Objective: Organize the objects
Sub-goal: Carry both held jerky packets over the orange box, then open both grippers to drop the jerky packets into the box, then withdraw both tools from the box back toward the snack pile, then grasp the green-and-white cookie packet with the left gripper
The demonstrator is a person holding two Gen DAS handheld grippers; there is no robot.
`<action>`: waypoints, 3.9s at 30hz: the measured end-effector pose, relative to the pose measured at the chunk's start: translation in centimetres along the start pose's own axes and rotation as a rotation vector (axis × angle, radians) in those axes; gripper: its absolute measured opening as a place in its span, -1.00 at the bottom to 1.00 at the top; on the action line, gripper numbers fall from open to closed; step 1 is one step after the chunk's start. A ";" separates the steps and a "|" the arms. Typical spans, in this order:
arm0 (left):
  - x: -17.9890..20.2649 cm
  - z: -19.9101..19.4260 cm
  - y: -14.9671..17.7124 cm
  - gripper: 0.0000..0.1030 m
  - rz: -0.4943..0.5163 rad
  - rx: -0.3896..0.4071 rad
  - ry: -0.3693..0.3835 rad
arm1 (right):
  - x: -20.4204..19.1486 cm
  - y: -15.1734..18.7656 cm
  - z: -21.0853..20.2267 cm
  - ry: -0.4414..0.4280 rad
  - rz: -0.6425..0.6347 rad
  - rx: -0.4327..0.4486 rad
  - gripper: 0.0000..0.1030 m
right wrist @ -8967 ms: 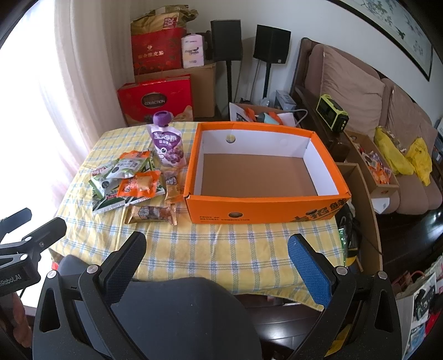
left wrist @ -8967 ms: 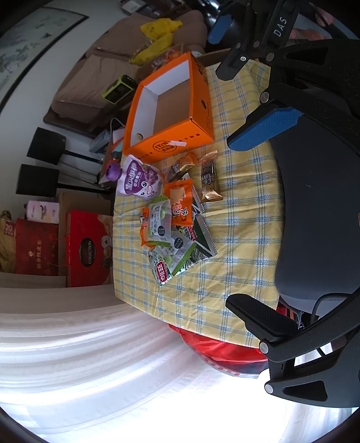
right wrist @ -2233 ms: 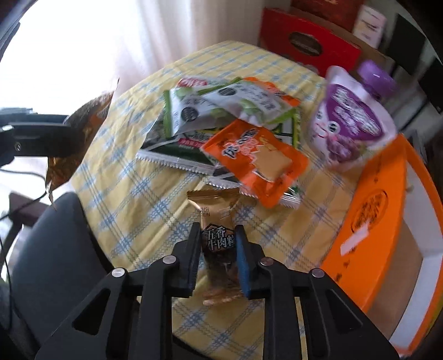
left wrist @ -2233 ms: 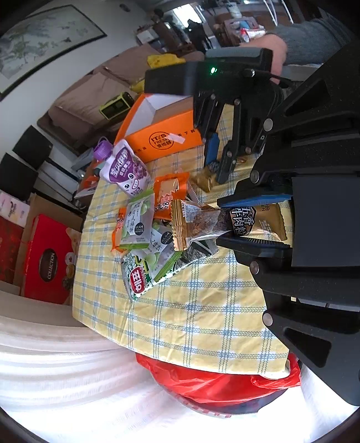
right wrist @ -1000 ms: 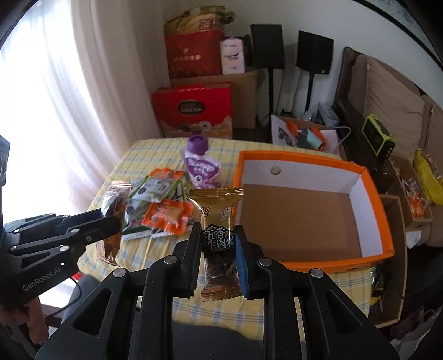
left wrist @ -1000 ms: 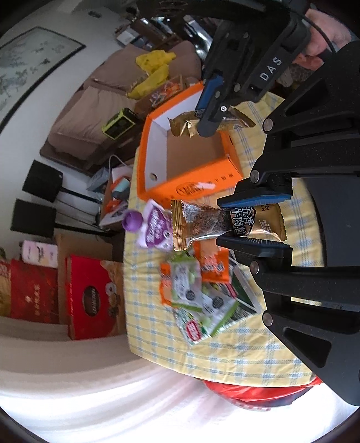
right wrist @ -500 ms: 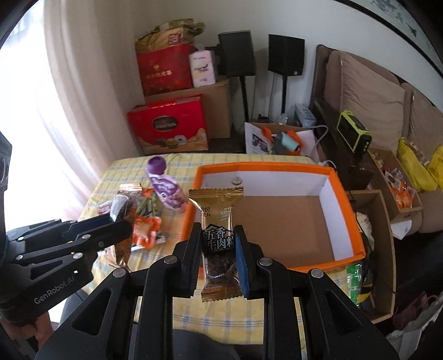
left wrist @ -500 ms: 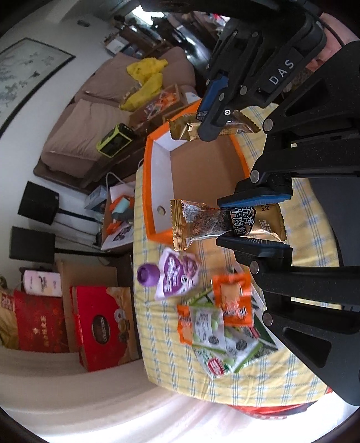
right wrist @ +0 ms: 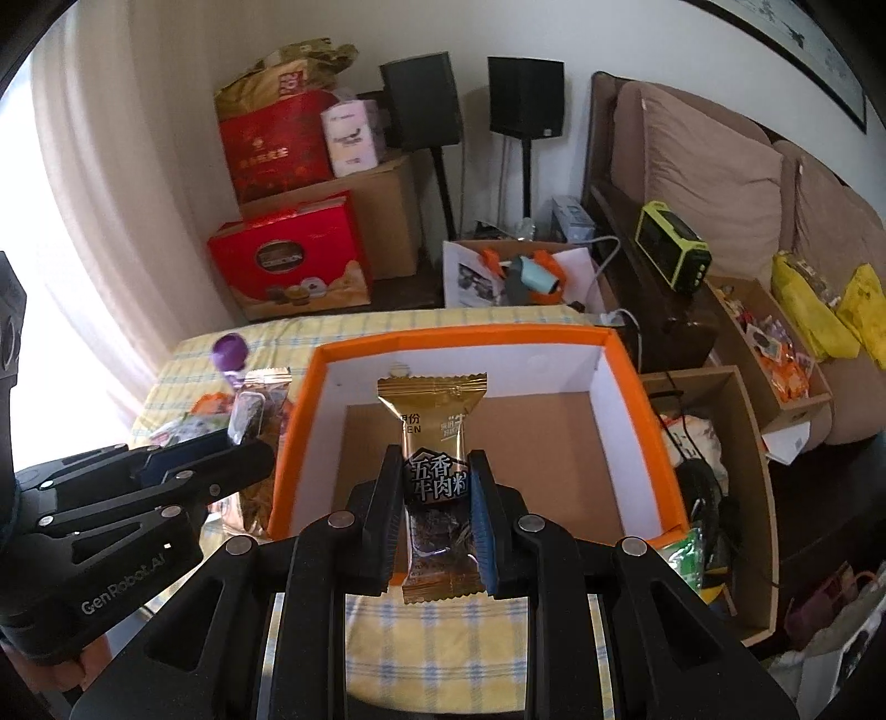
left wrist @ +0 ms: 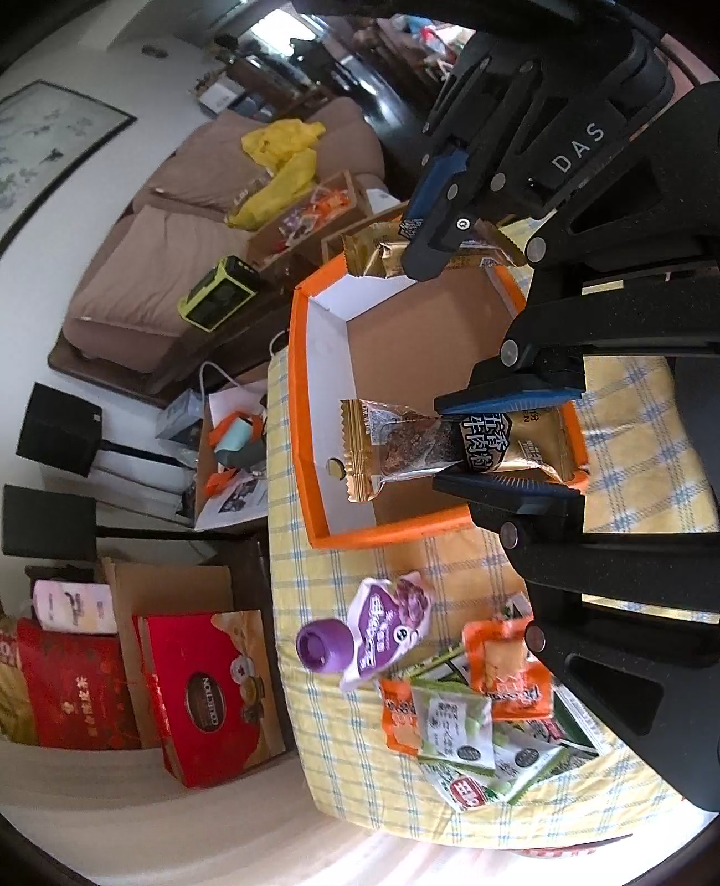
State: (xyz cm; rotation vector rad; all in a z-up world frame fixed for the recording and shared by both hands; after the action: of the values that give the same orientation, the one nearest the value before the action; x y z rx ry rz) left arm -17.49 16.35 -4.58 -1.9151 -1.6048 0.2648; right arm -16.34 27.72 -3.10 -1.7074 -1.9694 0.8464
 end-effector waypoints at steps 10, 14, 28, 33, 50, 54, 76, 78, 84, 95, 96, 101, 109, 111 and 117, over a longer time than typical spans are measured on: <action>1.2 4.2 0.0 -0.64 0.012 -0.055 -0.002 | 2.3 -0.3 2.7 0.022 0.014 -0.042 -0.57; 1.1 5.4 0.4 -0.64 0.009 -0.075 -0.007 | 2.4 0.0 4.3 0.021 0.023 -0.070 -0.57; 1.3 8.1 1.6 -0.62 0.024 -0.128 -0.036 | 3.1 2.0 8.8 0.024 0.052 -0.167 -0.57; 1.1 8.0 1.6 -0.51 0.010 -0.121 -0.041 | 3.3 2.2 8.9 0.031 0.059 -0.167 -0.51; -0.4 2.2 -0.1 0.47 0.014 0.006 -0.061 | 4.1 0.4 3.9 0.065 0.064 -0.059 0.13; -1.4 1.3 0.0 0.70 0.007 0.022 -0.098 | 3.4 0.3 2.9 0.066 0.049 -0.039 0.43; -8.8 -5.5 1.5 0.99 -0.054 0.143 -0.222 | -3.3 0.4 0.3 0.013 -0.040 -0.009 0.66; -9.7 -6.2 1.6 0.99 -0.057 0.151 -0.234 | -4.1 0.4 0.2 0.006 -0.055 -0.009 0.66; -12.9 -7.7 2.3 1.00 -0.098 0.142 -0.243 | -6.9 0.4 0.3 -0.036 -0.095 -0.014 0.66; -18.8 -8.4 4.1 1.00 -0.198 0.105 -0.248 | -11.2 0.9 1.1 -0.111 -0.153 -0.030 0.66; -19.2 -8.4 4.1 1.00 -0.200 0.106 -0.254 | -11.7 1.0 1.3 -0.118 -0.158 -0.032 0.66; -21.3 -8.1 4.7 0.99 -0.230 0.083 -0.250 | -13.2 1.1 1.8 -0.146 -0.177 -0.040 0.66; -23.5 -6.5 4.8 0.99 -0.290 0.039 -0.183 | -15.7 1.3 3.8 -0.195 -0.203 -0.068 0.59; -23.8 -5.8 4.7 0.97 -0.298 0.028 -0.170 | -16.4 1.3 4.4 -0.214 -0.203 -0.080 0.53; -23.7 -3.5 3.8 0.96 -0.302 -0.010 -0.144 | -17.4 1.8 6.3 -0.219 -0.216 -0.122 0.19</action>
State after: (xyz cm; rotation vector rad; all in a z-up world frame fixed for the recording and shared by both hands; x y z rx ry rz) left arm -18.32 -7.41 -9.44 -1.6620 -1.9655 0.2728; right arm -16.05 9.61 -7.46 -1.4817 -2.3449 0.8822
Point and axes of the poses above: each gripper's, at about its wrist camera, not at the fingertips, and z roughly the way its jaws point, x to its right, y to its underside, the point moved 6 cm from there along z, roughly the way its jaws point
